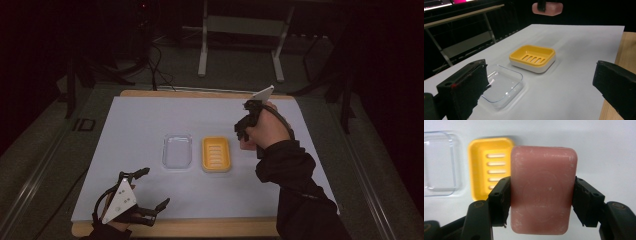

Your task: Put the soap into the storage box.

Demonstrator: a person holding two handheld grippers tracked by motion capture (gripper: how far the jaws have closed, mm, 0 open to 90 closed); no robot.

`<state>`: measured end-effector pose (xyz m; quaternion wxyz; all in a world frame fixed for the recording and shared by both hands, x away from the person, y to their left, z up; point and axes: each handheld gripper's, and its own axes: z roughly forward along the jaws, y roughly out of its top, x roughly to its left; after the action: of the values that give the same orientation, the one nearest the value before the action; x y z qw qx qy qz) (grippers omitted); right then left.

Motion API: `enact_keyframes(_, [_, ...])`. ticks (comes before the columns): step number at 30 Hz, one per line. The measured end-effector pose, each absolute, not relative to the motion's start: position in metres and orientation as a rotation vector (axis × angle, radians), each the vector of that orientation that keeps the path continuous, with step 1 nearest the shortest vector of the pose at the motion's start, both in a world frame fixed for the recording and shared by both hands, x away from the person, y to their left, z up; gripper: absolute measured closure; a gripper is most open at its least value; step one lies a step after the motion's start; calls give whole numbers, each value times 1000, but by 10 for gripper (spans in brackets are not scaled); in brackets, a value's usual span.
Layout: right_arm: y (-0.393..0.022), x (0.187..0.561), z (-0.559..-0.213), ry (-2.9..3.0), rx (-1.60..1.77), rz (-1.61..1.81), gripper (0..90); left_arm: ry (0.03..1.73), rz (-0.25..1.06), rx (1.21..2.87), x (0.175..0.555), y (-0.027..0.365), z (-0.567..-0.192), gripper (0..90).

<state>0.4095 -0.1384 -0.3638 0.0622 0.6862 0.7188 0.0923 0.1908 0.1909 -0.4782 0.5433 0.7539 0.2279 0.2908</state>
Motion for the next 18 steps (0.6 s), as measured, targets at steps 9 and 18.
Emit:
enact_keyframes(9, [-101,404,-367,2248,2018,319,378,540,689,1789,190,191,-478,6])
enact_keyframes(18, [-77,404,-390,2302,2013,332,377,539,684,1788,190,191,-478,6])
